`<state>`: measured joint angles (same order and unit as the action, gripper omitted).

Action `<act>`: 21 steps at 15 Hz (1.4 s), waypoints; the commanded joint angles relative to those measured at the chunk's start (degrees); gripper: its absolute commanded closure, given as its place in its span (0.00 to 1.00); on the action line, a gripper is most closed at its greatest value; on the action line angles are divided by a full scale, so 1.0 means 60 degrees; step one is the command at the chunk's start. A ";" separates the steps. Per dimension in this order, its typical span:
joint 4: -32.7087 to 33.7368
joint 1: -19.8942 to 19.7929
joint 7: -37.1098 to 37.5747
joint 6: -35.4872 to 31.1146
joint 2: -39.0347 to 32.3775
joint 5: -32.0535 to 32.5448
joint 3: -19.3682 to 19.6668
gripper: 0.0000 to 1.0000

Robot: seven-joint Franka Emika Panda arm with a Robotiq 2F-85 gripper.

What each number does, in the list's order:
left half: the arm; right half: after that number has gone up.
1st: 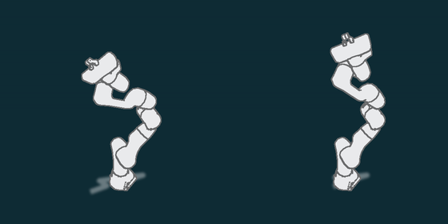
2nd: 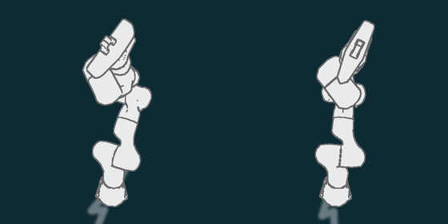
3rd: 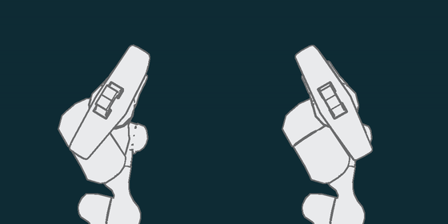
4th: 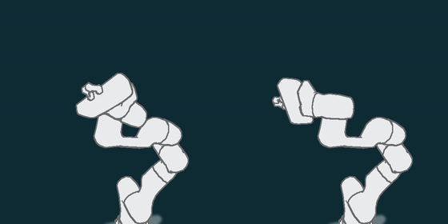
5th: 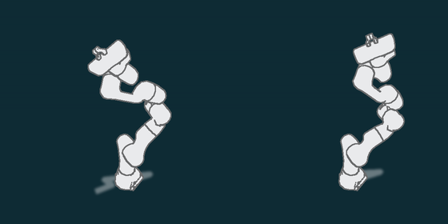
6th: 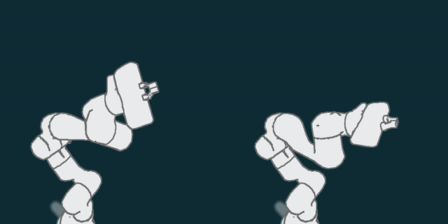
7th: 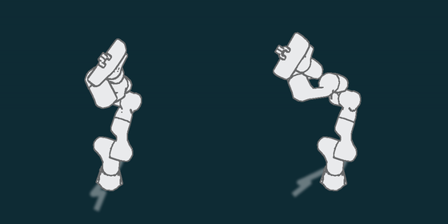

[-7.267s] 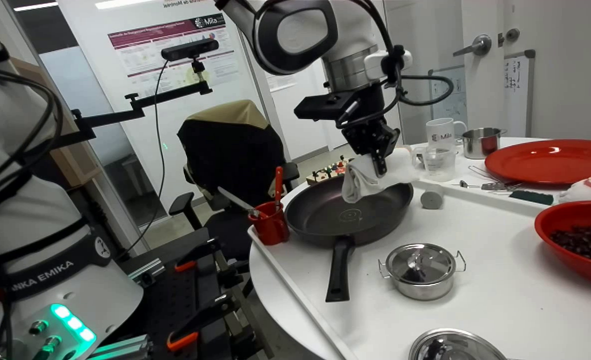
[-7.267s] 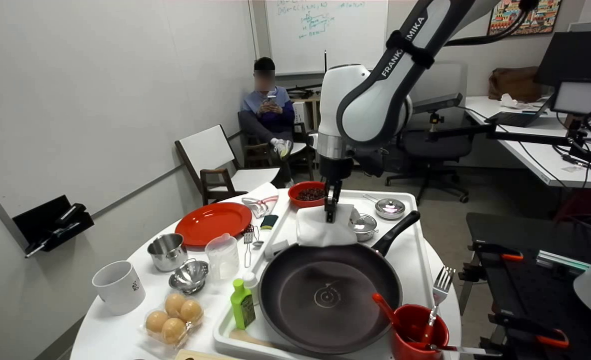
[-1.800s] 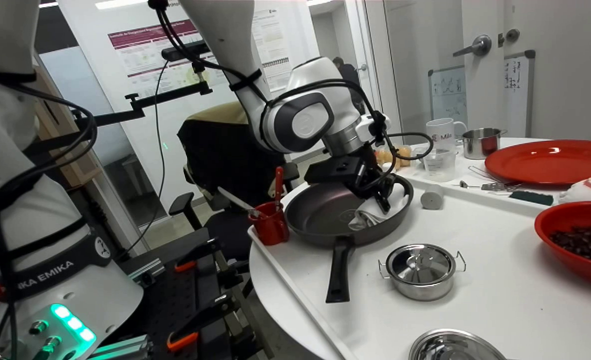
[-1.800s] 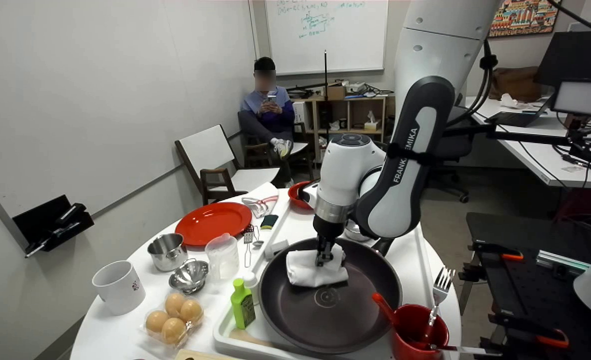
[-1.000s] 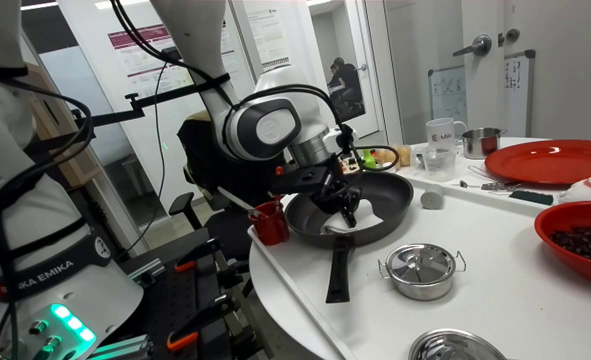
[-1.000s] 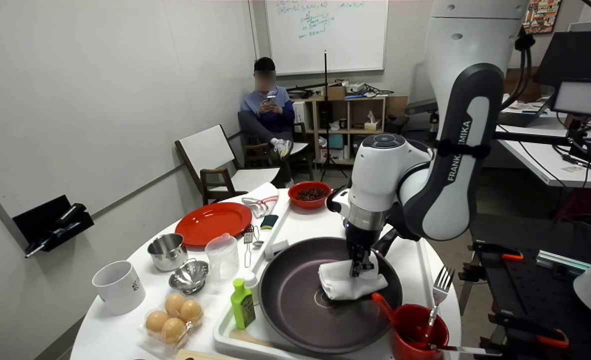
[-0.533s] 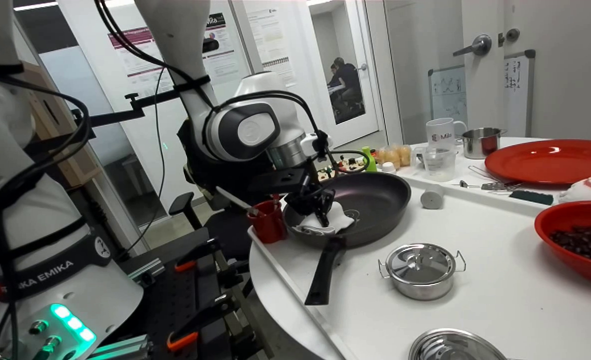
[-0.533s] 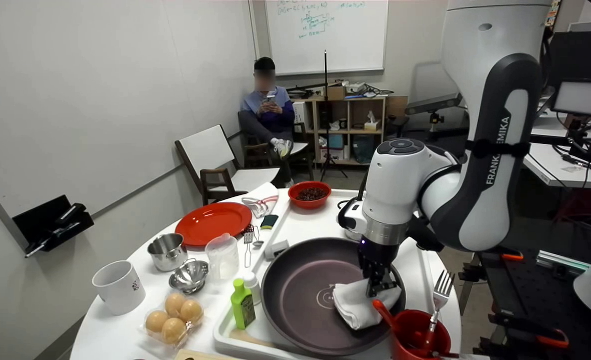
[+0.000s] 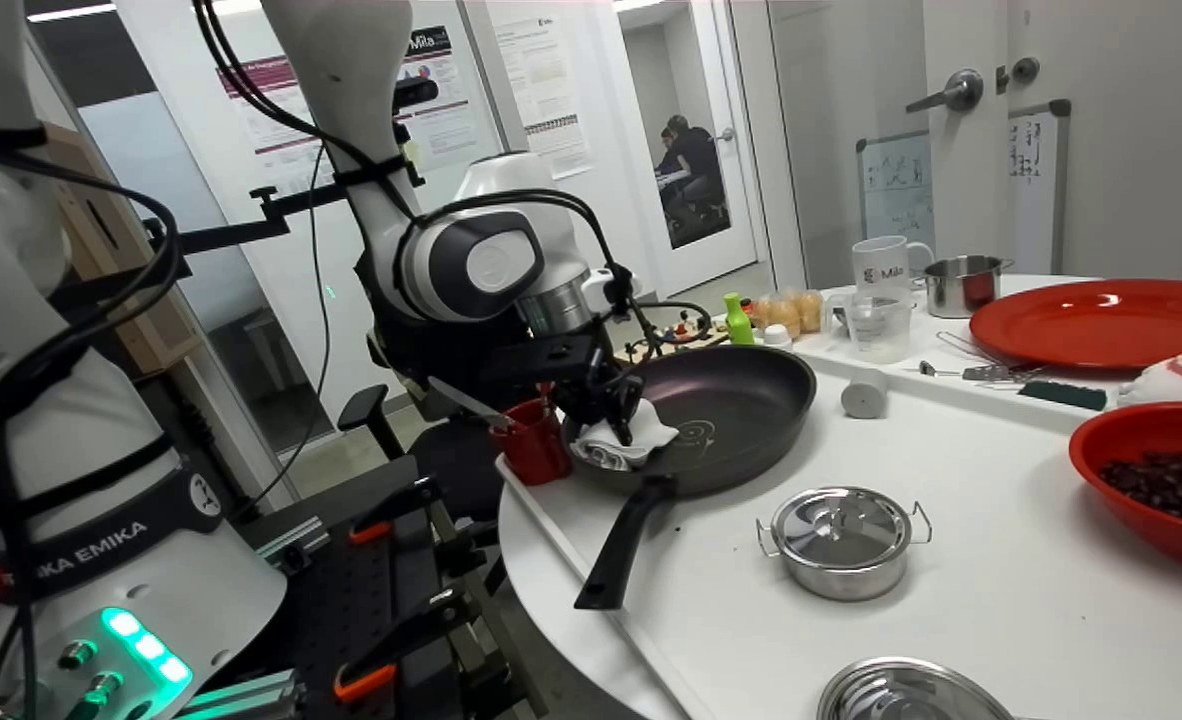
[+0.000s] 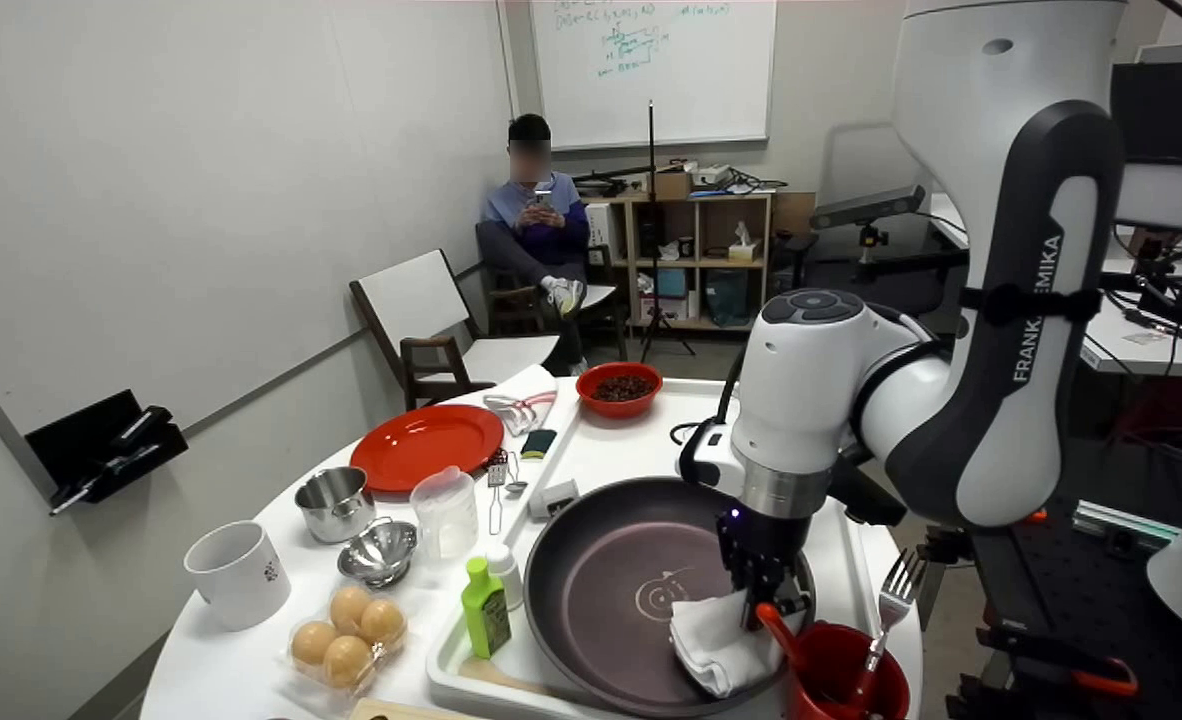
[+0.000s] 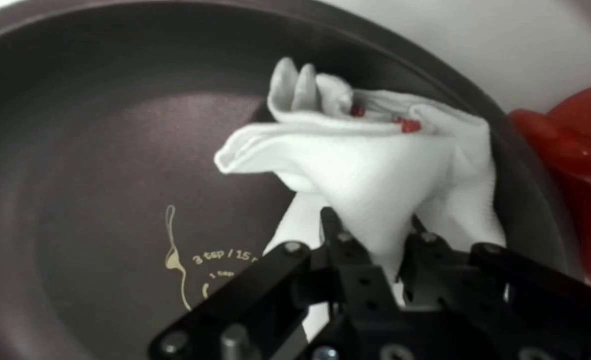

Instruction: Wipe the pan with the white towel

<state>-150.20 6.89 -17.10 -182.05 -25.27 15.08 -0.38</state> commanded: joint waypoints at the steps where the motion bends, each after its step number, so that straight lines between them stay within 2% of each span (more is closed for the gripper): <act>1: 0.0066 0.0097 0.0084 -0.0025 -0.0093 0.0082 -0.0274 0.92; 4: 0.0263 0.0130 0.0195 -0.0280 -0.0191 -0.0001 -0.0474 0.92; 8: 0.0702 0.0458 0.0333 -0.0489 -0.0271 -0.0069 -0.0388 0.92; 16: 0.1633 0.1296 0.0603 -0.0597 -0.0696 -0.0216 0.0364 0.92; 21: 0.2386 0.1430 0.0828 -0.0501 -0.1218 -0.0220 0.0691 0.92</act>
<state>-139.19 13.75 -13.53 -184.25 -29.89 14.68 2.03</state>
